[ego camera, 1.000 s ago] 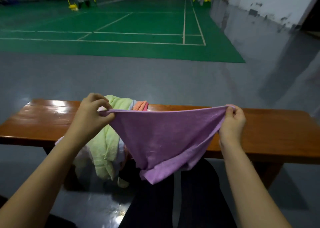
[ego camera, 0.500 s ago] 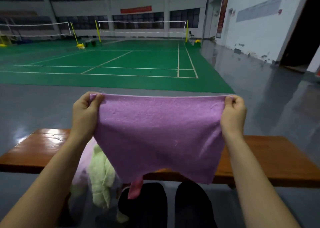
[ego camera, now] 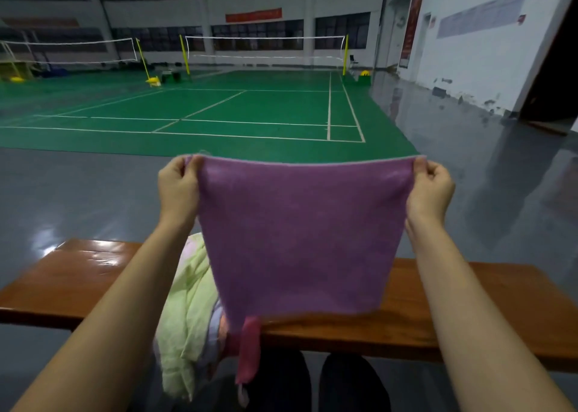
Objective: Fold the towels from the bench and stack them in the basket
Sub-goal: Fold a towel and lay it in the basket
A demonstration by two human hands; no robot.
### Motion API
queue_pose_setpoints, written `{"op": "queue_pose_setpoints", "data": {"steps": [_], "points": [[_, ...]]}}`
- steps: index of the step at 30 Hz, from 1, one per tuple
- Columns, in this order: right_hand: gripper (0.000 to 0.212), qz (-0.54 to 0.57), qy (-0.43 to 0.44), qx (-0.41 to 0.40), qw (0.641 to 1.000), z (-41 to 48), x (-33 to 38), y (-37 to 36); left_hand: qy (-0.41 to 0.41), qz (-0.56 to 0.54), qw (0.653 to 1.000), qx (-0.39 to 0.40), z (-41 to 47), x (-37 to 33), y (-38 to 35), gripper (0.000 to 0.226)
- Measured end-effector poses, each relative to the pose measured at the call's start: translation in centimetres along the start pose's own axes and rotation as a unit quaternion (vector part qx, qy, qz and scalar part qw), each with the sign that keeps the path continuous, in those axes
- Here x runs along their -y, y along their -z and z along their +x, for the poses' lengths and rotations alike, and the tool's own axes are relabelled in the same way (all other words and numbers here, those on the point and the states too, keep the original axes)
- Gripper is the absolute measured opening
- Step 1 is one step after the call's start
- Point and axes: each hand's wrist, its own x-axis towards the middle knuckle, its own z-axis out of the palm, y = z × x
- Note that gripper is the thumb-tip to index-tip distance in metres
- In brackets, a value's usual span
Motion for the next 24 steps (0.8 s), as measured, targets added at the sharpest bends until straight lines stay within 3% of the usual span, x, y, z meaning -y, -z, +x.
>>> {"op": "queue_pose_setpoints", "data": {"steps": [5, 13, 18, 22, 24], "points": [[0.017, 0.001, 0.008, -0.027, 1.000, 0.0, -1.6, 0.3, -0.032, 0.013, 0.999, -0.005, -0.7, 0.4, -0.2, 0.019], [0.026, -0.123, -0.139, 0.002, 0.983, -10.0, -18.1, 7.5, 0.099, 0.138, 0.982, 0.085, -13.6, 13.2, 2.5, 0.023], [0.023, -0.179, -0.207, 0.036, 0.961, -14.1, -22.5, 10.1, 0.162, 0.148, 0.969, 0.118, -18.5, 17.3, 3.3, 0.029], [0.012, -0.223, -0.185, 0.111, 0.951, -15.0, -22.2, 10.0, 0.154, 0.164, 0.962, 0.153, -18.8, 17.5, 2.8, 0.025], [0.021, -0.289, -0.107, 0.145, 0.940, -15.3, -21.5, 9.0, 0.143, 0.157, 0.960, 0.181, -18.5, 17.3, 2.3, 0.018]]}}
